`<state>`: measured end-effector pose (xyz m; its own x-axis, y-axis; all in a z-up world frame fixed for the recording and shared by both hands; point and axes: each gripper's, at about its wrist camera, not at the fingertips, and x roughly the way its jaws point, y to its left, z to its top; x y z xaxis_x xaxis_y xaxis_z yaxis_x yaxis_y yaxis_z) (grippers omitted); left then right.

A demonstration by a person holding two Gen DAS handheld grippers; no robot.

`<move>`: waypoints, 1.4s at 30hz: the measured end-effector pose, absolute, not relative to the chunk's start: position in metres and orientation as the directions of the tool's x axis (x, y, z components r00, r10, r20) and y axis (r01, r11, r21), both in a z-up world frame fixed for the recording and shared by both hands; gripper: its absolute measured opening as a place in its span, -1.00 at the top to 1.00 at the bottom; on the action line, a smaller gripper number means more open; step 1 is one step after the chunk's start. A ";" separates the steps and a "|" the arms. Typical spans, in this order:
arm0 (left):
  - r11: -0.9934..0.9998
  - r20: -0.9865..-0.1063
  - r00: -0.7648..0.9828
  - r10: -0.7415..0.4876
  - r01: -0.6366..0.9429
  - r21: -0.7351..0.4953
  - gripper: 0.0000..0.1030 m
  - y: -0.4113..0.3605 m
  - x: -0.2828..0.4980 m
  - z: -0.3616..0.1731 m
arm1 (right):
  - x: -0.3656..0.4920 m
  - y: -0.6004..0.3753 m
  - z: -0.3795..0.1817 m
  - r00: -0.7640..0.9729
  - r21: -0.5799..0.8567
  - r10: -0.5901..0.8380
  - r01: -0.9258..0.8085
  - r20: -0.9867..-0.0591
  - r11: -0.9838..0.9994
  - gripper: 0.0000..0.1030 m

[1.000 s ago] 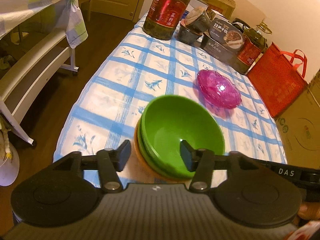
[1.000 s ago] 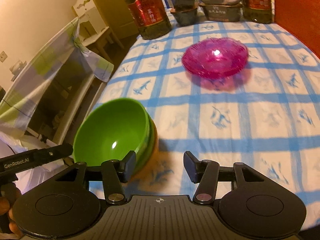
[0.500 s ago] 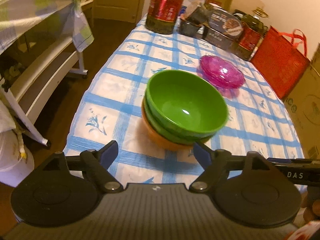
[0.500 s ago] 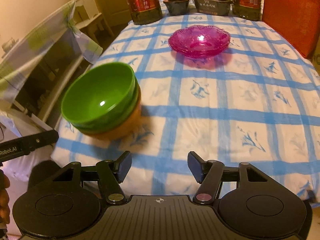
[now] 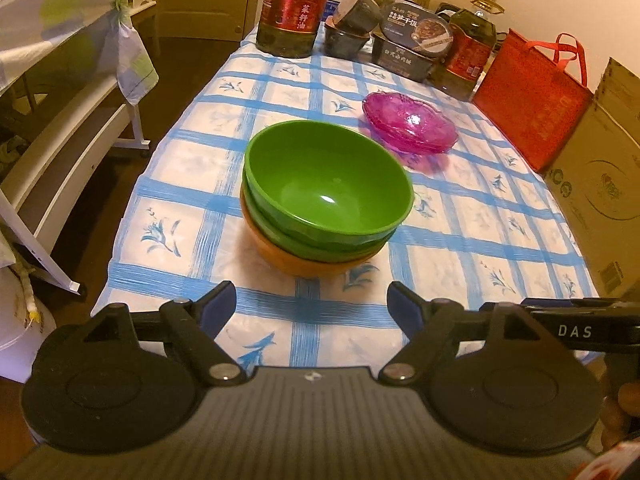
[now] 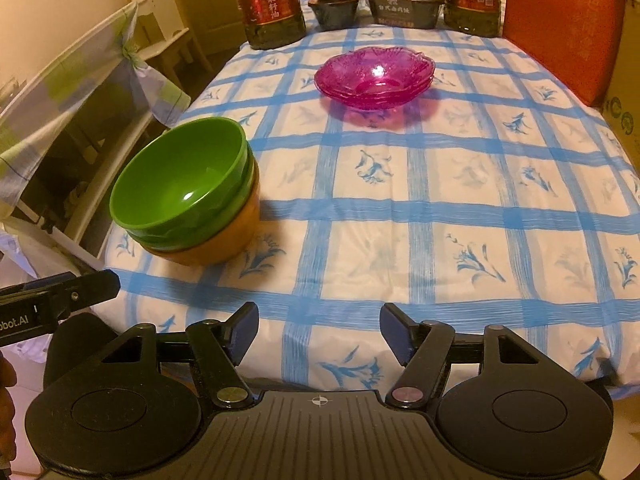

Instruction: Organize plates and bowls

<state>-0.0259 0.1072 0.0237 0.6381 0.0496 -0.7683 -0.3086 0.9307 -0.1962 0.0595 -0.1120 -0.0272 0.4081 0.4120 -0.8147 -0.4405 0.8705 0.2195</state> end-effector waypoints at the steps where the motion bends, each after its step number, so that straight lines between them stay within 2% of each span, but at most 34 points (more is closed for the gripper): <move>1: 0.931 -0.768 0.639 0.049 -0.308 -0.197 -0.57 0.107 -0.026 0.024 | 0.059 -0.112 -0.027 0.407 0.221 0.413 -0.440 -0.815 0.870 -0.31; 42: 0.913 -0.756 0.654 0.037 -0.329 -0.240 -0.64 0.120 -0.025 0.027 | 0.061 -0.110 -0.027 0.397 0.245 0.425 -0.430 -0.813 0.869 -0.31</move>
